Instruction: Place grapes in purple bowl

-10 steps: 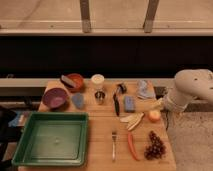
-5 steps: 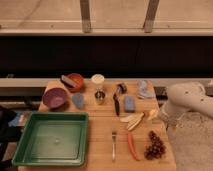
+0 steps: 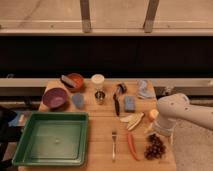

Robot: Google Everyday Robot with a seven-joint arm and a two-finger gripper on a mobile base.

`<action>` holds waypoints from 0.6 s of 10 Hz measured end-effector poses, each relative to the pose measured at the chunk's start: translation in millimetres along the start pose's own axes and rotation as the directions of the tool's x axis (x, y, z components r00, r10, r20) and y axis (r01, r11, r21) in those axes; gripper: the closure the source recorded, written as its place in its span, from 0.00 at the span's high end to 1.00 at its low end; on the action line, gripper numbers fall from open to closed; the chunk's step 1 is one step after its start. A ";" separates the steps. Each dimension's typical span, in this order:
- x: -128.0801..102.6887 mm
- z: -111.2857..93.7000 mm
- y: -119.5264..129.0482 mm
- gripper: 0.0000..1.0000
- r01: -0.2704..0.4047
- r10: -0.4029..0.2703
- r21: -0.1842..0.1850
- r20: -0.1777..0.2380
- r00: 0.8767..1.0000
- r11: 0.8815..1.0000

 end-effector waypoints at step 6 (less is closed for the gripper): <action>9.0 32.7 -21.1 0.55 -0.036 0.043 0.071 -0.106 0.993 0.997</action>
